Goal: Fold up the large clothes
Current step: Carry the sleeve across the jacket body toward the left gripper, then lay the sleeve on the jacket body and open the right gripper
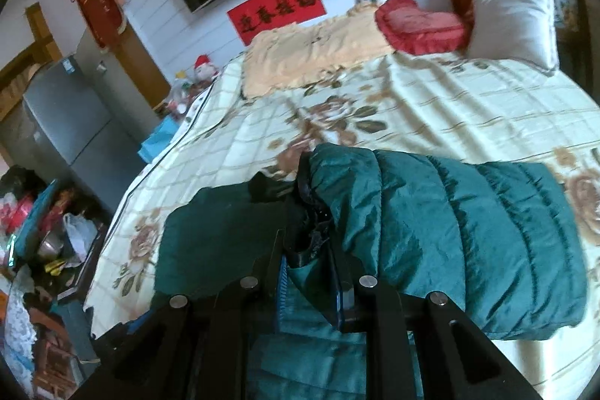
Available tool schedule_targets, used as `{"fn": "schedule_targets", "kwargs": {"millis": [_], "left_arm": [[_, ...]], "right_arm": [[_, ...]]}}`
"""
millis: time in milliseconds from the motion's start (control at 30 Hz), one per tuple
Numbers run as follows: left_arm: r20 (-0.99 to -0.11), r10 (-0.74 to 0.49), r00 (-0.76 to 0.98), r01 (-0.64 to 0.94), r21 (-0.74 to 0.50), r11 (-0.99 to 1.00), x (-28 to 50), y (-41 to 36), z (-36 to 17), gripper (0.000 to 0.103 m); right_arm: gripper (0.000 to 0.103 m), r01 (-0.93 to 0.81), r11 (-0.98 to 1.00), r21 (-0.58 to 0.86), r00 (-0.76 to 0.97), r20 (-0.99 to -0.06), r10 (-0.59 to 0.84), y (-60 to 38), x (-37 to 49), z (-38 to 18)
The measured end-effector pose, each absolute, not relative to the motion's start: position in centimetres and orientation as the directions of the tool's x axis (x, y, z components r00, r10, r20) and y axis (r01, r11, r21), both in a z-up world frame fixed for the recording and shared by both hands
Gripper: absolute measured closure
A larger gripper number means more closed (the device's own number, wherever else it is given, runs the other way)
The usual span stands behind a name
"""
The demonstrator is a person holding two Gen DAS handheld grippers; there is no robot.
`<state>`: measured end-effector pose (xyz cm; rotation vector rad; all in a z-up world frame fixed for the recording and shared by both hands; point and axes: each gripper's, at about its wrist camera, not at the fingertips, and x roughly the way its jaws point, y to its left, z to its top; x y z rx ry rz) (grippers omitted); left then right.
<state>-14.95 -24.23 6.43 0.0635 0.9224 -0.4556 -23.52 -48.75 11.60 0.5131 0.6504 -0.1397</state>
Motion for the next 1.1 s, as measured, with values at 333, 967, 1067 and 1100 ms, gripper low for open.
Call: {"fn": "schedule_targets", "kwargs": {"millis": [333,967,1067,1100], "left_arm": [[-0.773,-0.372,0.513,0.401,-0.167,0.901,-14.9,-23.8,6.8,0.039],[-0.725,-0.517,0.456,0.432,-0.327,0.840,-15.7,-24.9,8.5,0.039],[-0.720,-0.548,0.425,0.461,-0.349,0.816,-16.0,-26.5,9.1,0.039],[-0.720,-0.554,0.418,0.469,-0.351,0.811,-16.1,-27.0,9.2,0.039]], "right_arm": [[0.085,0.190,0.853,0.486,0.743,-0.639,0.199,-44.2,-18.5,7.6],[0.038,0.172,0.759,0.628,0.756,-0.578,0.307,-45.7,-21.3,6.9],[0.038,0.191,0.735,0.651,0.772,-0.562,0.297,-46.7,-22.0,6.7],[0.038,0.197,0.721,0.664,0.779,-0.552,0.296,-47.0,-22.4,6.6]]}}
